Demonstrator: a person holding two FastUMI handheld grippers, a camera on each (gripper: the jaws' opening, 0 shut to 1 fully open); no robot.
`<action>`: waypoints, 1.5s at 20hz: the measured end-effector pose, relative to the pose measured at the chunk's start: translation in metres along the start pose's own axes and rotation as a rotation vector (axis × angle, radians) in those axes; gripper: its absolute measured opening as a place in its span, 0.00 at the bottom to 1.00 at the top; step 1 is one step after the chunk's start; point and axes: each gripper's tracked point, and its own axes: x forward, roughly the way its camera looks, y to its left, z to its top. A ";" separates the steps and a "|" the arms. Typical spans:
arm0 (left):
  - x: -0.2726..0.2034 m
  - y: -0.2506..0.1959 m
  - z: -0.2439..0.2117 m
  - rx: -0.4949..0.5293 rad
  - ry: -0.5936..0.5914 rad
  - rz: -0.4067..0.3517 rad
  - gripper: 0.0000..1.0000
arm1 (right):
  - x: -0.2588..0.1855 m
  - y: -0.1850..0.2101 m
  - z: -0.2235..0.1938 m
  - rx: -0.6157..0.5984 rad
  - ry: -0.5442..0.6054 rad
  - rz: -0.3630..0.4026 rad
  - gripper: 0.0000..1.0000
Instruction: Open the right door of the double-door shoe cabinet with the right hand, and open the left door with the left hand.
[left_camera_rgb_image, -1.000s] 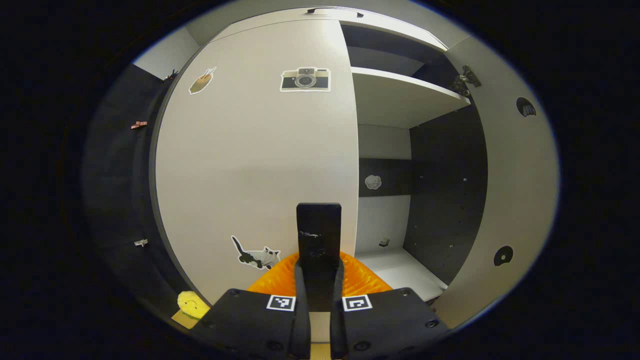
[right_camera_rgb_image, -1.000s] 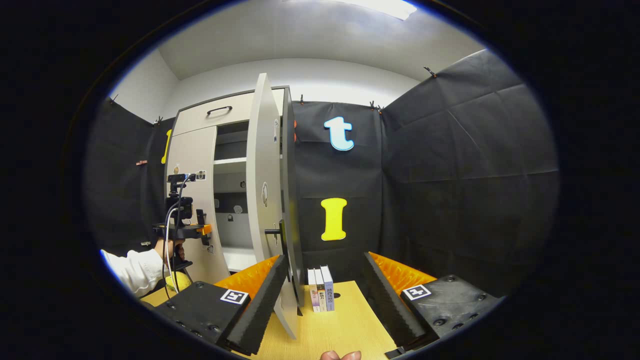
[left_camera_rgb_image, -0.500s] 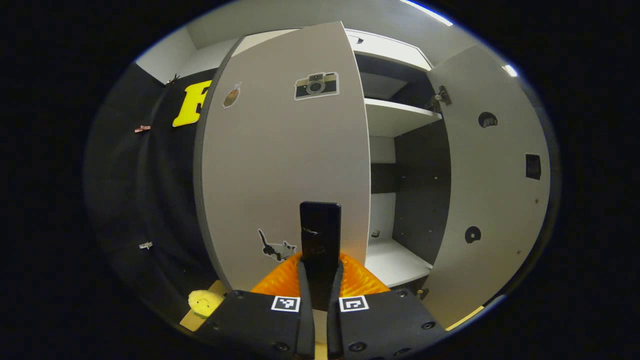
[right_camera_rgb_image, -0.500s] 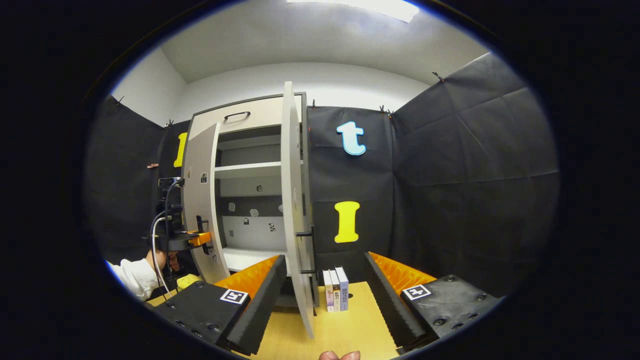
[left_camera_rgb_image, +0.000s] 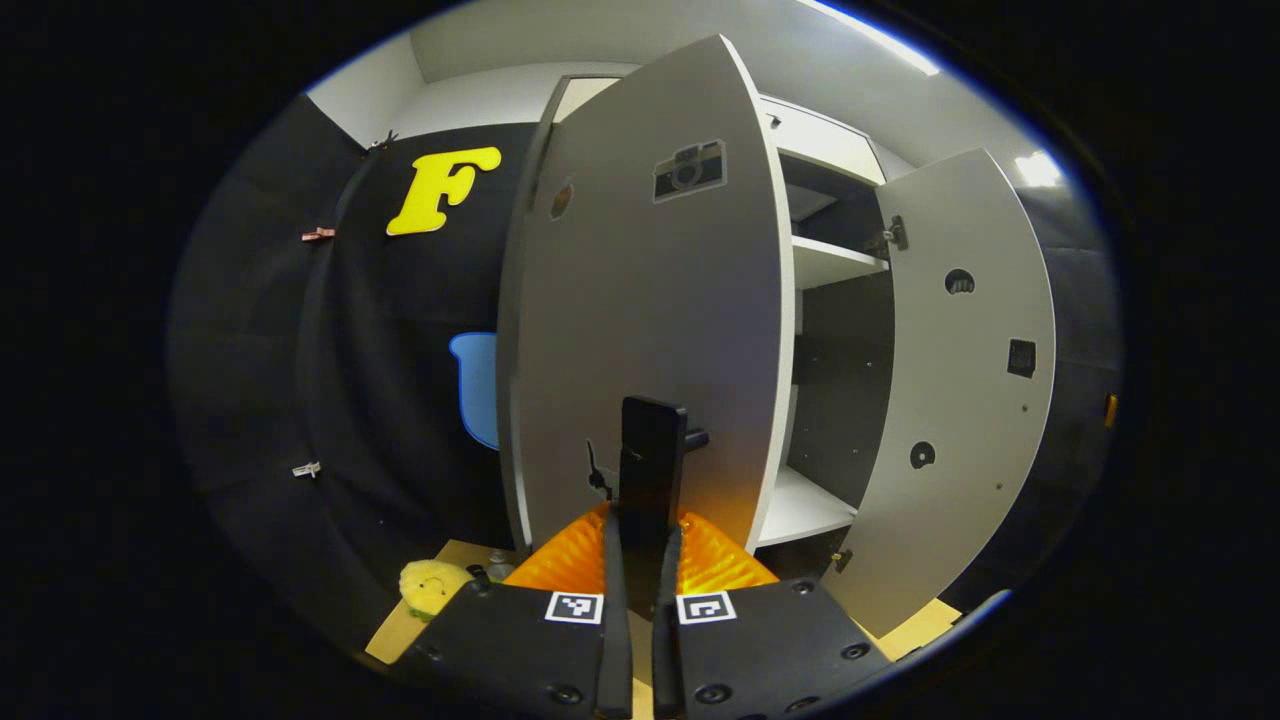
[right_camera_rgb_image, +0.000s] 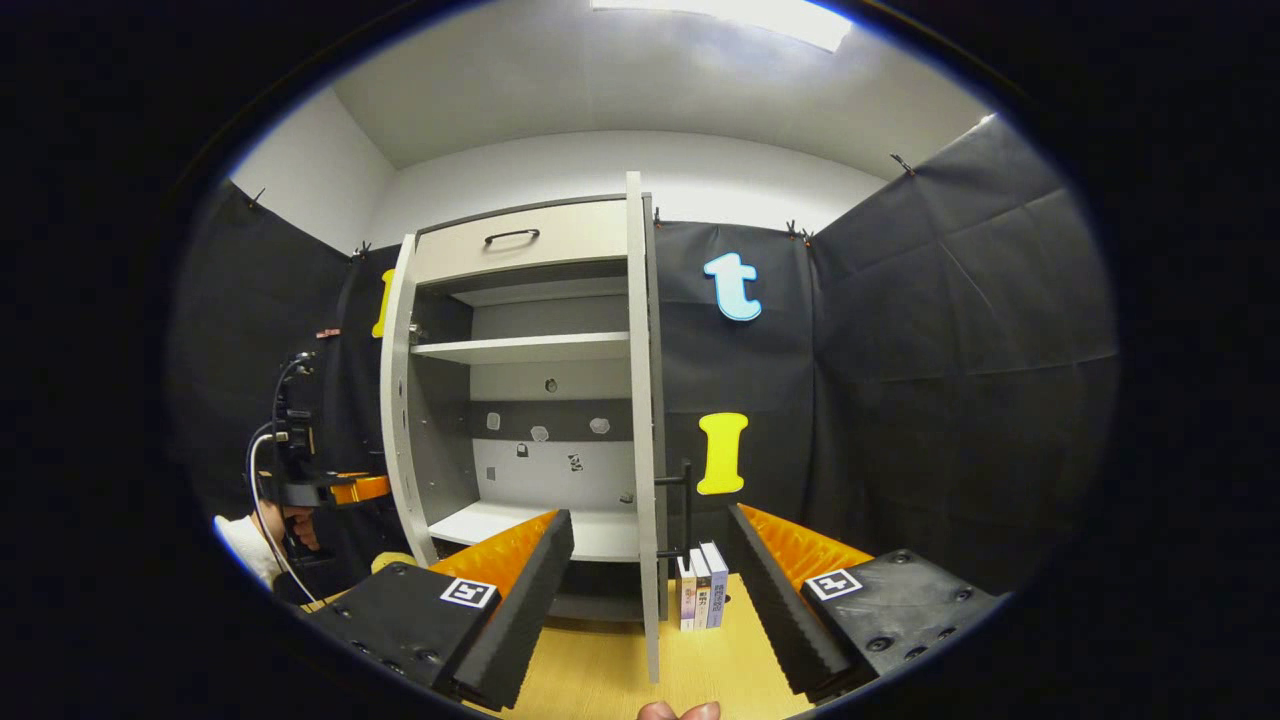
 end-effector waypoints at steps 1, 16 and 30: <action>-0.004 0.004 0.001 0.006 -0.001 -0.009 0.13 | 0.001 0.003 0.000 0.001 -0.002 0.005 0.96; -0.024 0.048 0.000 -0.014 0.002 0.011 0.12 | 0.005 0.003 -0.005 0.012 0.010 0.008 0.96; -0.041 0.132 -0.006 -0.032 0.000 0.008 0.06 | 0.016 0.036 -0.009 -0.017 0.027 0.068 0.95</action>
